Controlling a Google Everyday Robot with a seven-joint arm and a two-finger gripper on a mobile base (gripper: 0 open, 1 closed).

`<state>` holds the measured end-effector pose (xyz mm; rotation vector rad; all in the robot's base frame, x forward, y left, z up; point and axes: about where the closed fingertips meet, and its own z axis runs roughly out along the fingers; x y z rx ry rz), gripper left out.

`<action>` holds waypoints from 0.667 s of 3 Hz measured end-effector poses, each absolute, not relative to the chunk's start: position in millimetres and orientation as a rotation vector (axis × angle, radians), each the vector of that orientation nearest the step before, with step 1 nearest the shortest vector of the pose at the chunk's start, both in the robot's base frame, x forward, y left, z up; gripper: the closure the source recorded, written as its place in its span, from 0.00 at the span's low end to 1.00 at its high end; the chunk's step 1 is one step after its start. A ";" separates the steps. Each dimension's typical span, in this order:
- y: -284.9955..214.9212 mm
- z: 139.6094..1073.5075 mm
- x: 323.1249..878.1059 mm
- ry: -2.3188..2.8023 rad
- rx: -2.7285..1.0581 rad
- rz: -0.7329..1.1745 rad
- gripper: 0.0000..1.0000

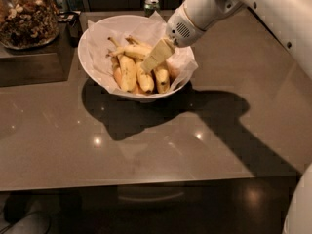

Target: Pick banana from white bowl

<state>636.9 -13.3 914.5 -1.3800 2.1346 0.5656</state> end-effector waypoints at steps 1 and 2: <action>-13.3 914.5 637.0 2.134 -1.380 0.566 0.53; -14.5 914.4 638.6 2.123 -1.370 0.564 0.76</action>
Offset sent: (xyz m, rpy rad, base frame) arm 0.0040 -0.0074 0.0030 0.0206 -0.0303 -0.0182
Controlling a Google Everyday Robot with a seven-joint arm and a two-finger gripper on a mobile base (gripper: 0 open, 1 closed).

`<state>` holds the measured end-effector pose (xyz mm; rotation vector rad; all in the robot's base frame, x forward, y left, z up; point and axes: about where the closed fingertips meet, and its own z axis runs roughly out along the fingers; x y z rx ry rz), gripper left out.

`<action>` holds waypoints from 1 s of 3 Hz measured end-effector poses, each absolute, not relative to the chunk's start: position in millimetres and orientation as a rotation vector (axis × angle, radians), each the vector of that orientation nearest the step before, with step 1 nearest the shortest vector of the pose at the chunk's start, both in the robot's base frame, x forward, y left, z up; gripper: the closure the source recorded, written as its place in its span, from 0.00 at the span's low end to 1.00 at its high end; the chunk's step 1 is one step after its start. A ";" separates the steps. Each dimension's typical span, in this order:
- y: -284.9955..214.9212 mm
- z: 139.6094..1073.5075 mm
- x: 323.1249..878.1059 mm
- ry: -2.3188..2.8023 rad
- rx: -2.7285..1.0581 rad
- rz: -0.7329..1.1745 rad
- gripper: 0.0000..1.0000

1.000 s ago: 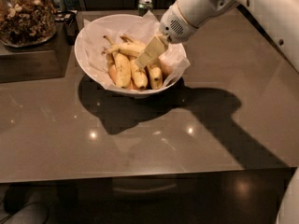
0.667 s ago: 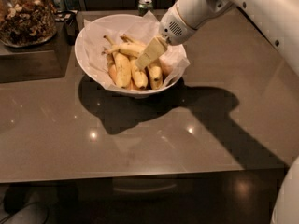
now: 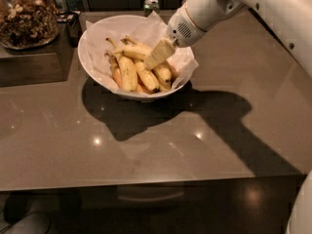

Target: Pick banana from white bowl

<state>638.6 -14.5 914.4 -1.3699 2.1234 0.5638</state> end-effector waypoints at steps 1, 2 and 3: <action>-14.6 916.4 638.4 2.123 -1.370 0.564 0.98; -20.6 923.8 640.3 2.100 -1.338 0.545 1.00; -25.1 933.2 639.7 2.071 -1.316 0.536 1.00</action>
Offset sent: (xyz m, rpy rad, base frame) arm 0.0046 -0.0191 0.0230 0.0374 -0.0822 -0.0564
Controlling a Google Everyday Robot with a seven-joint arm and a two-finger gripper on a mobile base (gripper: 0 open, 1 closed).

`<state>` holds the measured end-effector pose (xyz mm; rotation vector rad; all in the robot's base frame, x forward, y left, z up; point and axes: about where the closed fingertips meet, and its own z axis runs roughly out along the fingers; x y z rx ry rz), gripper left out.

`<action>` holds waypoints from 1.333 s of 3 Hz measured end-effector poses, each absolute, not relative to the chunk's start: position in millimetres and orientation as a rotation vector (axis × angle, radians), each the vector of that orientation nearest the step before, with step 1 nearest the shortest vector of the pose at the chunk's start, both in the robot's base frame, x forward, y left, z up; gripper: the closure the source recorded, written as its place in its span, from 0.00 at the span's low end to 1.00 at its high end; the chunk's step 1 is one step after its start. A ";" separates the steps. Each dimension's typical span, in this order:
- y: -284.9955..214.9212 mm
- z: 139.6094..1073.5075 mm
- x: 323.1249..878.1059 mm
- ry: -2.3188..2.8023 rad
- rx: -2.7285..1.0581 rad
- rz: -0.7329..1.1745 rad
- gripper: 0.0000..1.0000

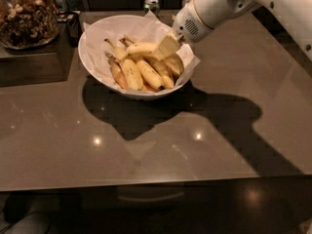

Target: Pick banana from white bowl

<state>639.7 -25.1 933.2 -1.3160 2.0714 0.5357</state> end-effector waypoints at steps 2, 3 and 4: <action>-43.1 979.6 607.8 1.857 -1.360 0.663 1.00; -71.1 1002.0 574.2 1.769 -1.378 0.738 1.00; -108.4 1014.0 541.7 1.760 -1.346 0.753 1.00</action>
Offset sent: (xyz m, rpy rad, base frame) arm -0.0648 -0.0439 0.0862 0.2811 -0.1323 0.2365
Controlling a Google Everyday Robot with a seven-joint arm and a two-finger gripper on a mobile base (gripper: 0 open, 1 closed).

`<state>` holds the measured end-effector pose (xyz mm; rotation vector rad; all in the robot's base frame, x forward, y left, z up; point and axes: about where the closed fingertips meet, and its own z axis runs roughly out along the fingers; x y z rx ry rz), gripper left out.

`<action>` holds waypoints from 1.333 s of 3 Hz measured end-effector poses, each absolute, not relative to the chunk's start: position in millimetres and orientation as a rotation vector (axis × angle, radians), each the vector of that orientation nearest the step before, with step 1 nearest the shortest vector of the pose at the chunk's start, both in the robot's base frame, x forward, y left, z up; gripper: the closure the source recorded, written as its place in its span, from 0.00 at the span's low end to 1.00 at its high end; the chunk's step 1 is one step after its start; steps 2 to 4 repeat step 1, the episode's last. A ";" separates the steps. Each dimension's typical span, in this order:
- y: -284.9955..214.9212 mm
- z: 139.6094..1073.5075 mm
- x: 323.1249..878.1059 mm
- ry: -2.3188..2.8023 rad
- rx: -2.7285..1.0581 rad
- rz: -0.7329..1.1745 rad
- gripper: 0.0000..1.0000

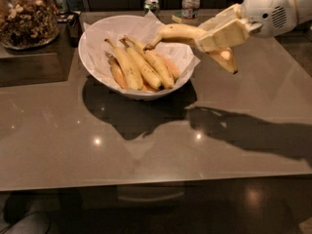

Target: Pick banana from white bowl

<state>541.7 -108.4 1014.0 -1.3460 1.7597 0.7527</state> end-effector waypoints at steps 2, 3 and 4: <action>-114.1 1014.3 539.9 1.764 -1.335 0.750 1.00; -114.1 1014.3 539.9 1.764 -1.335 0.750 1.00; -114.1 1014.3 539.9 1.764 -1.335 0.750 1.00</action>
Offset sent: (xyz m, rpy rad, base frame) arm 0.0000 0.0000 0.0000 0.0000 0.0000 0.0000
